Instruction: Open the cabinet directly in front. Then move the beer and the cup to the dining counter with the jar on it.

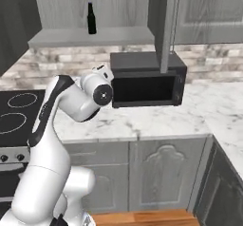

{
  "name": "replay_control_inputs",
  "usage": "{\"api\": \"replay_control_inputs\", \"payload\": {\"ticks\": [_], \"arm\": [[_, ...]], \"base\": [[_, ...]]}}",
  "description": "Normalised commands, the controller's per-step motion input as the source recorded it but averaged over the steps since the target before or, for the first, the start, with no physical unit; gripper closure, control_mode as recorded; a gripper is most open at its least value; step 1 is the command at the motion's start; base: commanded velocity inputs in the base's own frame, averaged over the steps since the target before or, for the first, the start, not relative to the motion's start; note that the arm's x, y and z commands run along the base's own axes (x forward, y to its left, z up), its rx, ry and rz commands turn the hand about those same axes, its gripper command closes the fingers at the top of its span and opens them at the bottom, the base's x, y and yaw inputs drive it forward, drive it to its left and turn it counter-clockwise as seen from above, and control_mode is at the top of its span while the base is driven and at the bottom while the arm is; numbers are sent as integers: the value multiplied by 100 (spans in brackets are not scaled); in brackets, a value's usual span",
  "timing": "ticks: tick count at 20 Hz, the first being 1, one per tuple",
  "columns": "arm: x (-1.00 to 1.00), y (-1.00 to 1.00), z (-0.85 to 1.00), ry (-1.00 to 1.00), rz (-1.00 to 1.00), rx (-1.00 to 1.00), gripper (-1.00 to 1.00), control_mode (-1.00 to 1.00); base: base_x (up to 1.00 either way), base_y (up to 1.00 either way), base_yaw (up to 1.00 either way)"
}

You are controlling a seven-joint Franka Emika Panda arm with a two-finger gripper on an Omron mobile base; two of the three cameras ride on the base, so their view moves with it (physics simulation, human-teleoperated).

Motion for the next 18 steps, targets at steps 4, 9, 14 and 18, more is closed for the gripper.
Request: {"api": "replay_control_inputs", "payload": {"ticks": [4, 9, 14, 18], "arm": [[0, 0, 0, 0, 0, 0, -100, 100], [0, 0, 0, 0, 0, 0, -100, 100], [0, 0, 0, 0, 0, 0, -100, 100], [0, 0, 0, 0, 0, 0, -100, 100]], "base": [[90, -7, 12], [43, -47, 15], [6, -29, 5], [6, 0, 0]]}}
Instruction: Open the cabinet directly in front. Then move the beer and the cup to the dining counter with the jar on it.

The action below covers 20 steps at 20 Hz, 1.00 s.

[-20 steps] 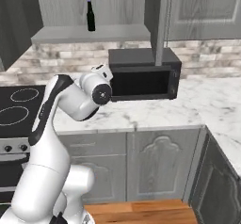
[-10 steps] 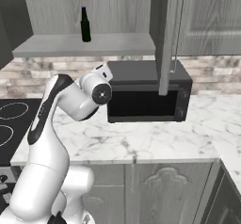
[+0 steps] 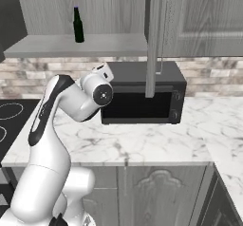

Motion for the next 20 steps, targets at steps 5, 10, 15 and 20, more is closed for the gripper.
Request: {"api": "replay_control_inputs", "payload": {"ticks": [5, 10, 15, 20], "arm": [[9, 0, 32, 0, 0, 1, -100, -100], [13, 0, 72, 0, 0, 11, -100, -100], [14, 2, 50, 3, 0, 17, -100, -100], [14, 3, 34, 12, 0, 17, -100, -100]], "base": [[15, 0, -2], [0, 0, 0], [0, 0, 0], [0, 0, 0]]}}
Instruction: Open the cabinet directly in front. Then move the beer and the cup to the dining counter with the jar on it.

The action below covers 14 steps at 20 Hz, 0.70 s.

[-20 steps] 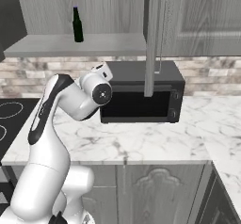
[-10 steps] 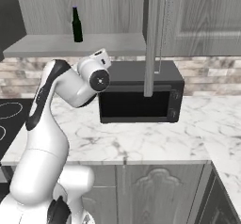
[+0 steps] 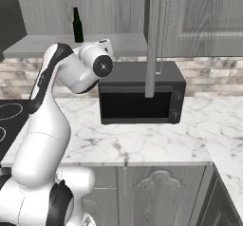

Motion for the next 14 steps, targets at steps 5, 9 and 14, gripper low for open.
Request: {"api": "replay_control_inputs", "payload": {"ticks": [5, 9, 14], "arm": [[14, 18, 44, 18, -1, 17, -100, -100], [7, 30, 70, 15, 0, 7, -100, -100], [2, 23, 57, 5, 0, 0, -100, -100]], "base": [[0, 0, 0], [0, 0, 0], [0, 0, 0]]}}
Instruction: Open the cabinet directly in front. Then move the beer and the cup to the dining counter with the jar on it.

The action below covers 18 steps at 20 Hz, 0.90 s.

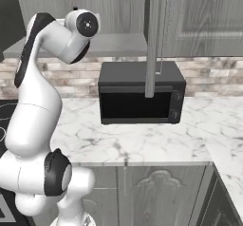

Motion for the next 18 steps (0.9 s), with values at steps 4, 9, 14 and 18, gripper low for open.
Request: {"api": "replay_control_inputs", "payload": {"ticks": [4, 9, 14, 18], "arm": [[0, 4, 6, 3, 0, -1, -100, -100], [0, 1, -1, 0, 0, 0, -100, -100], [1, 27, -2, 0, 0, 0, -100, -100], [18, 45, 0, 2, -3, -4, -100, -100]], "base": [[0, 0, 0], [0, 0, 0], [0, 0, 0], [0, 0, 0]]}}
